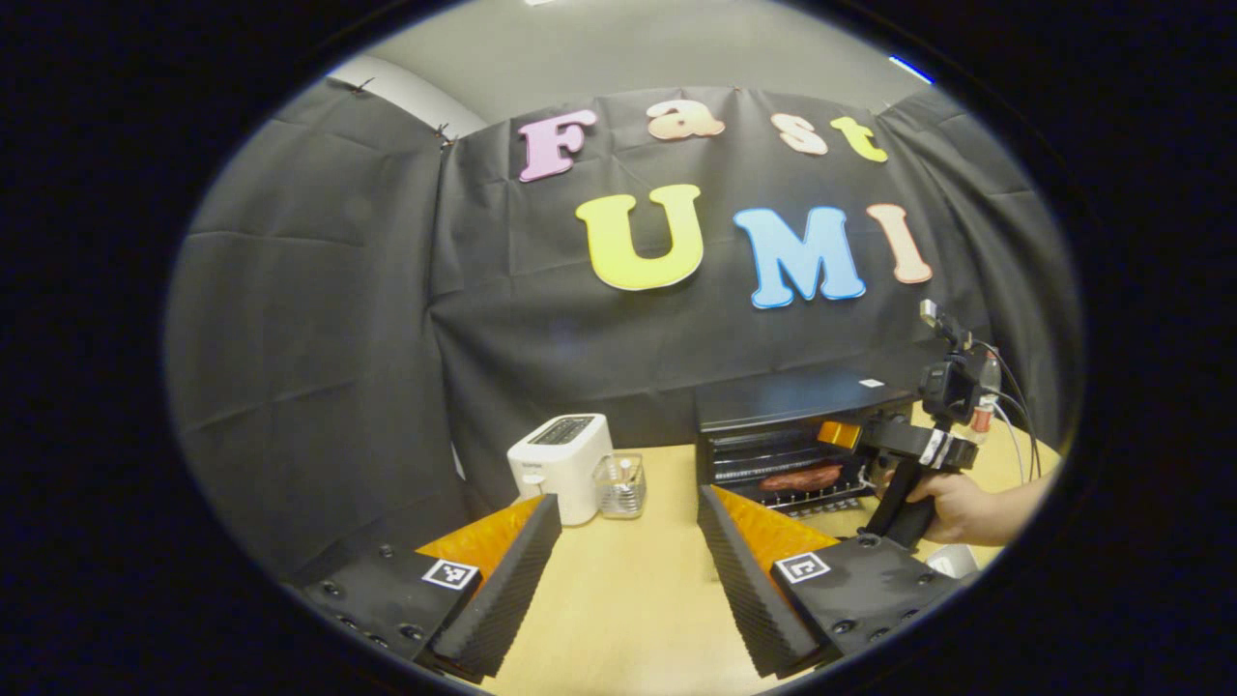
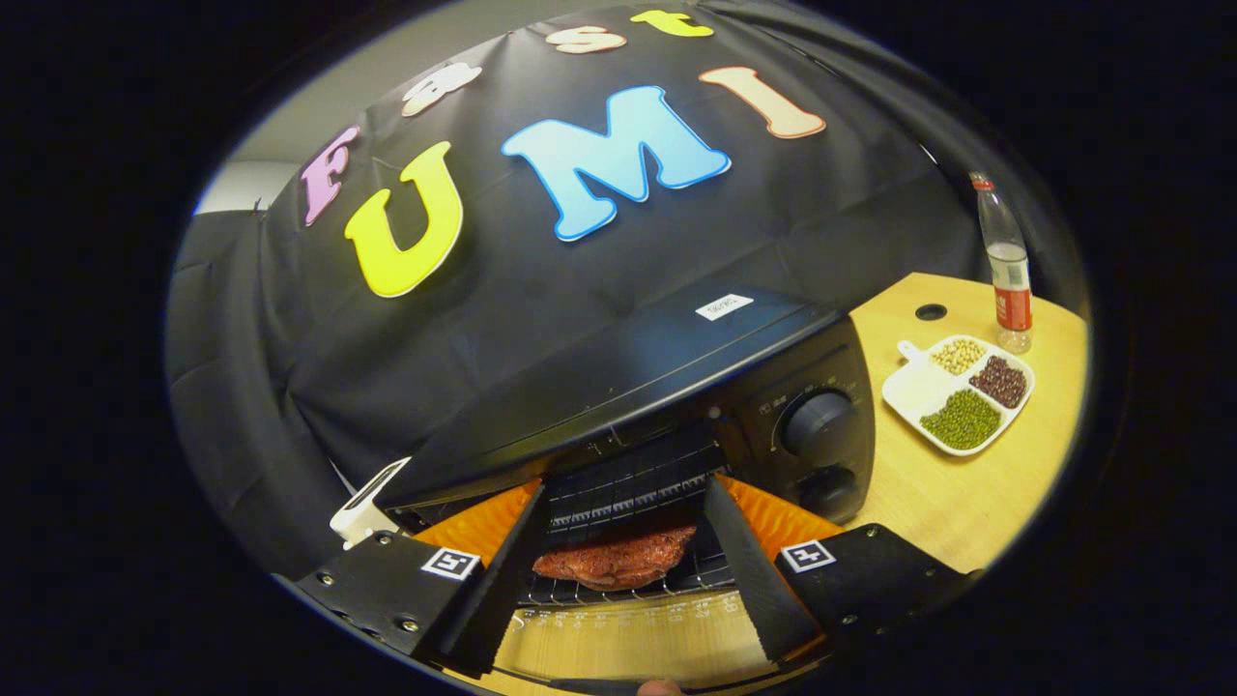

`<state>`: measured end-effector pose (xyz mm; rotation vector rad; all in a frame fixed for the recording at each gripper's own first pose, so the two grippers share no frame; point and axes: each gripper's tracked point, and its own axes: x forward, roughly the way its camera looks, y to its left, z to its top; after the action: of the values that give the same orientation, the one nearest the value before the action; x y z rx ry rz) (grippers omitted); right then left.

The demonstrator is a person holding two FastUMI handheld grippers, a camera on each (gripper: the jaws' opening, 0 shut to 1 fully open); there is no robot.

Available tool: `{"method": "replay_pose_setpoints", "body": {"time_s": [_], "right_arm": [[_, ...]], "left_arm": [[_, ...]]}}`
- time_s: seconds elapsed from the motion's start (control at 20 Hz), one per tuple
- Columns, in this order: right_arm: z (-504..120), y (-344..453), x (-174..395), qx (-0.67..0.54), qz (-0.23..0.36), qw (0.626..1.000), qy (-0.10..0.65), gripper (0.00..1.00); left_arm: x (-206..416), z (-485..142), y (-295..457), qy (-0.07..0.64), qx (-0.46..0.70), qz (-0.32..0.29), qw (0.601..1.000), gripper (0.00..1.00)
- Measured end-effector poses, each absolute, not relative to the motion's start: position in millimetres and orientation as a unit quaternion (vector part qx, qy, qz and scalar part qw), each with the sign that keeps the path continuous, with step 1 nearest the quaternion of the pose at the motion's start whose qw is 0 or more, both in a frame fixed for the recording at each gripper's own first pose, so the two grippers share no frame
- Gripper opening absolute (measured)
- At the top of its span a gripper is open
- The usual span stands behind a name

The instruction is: Open the electric oven with the left hand, put the food in, and close the electric oven.

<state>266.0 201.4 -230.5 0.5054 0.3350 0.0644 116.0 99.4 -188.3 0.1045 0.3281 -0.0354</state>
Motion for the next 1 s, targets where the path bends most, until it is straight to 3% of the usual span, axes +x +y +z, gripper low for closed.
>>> {"method": "replay_pose_setpoints", "body": {"time_s": [0.35, 0.45, 0.5, 0.55, 0.75, 0.8, 1.0], "right_arm": [[-157.4, 161.9, 191.4, 0.173, 0.055, 0.977, 0.116, 0.97], [-142.9, 150.5, 168.6, 0.154, 0.06, 0.981, 0.107, 0.96], [-138.2, 144.7, 158.3, 0.146, 0.061, 0.982, 0.103, 0.96], [-133.5, 135.8, 148.2, 0.136, 0.056, 0.984, 0.099, 0.96], [-124.9, 90.5, 114.3, 0.098, 0.012, 0.991, 0.086, 0.97], [-121.6, 81.4, 105.9, 0.096, 0.002, 0.992, 0.083, 0.97], [-115.3, 40.4, 76.1, 0.079, -0.036, 0.993, 0.081, 0.97]], "left_arm": [[113.5, -212.7, 32.1, 0.175, 0.018, -0.075, 0.982, 0.9], [109.9, -229.0, 14.1, 0.192, 0.009, -0.087, 0.977, 0.96], [107.8, -237.0, 4.4, 0.2, 0.003, -0.094, 0.975, 0.9], [105.3, -246.0, -5.8, 0.209, -0.003, -0.101, 0.973, 0.96], [95.6, -280.9, -42.0, 0.246, -0.019, -0.128, 0.961, 1.0], [94.2, -289.1, -50.2, 0.254, -0.019, -0.134, 0.958, 0.96], [97.3, -327.4, -78.0, 0.287, -0.011, -0.148, 0.946, 1.0]]}}
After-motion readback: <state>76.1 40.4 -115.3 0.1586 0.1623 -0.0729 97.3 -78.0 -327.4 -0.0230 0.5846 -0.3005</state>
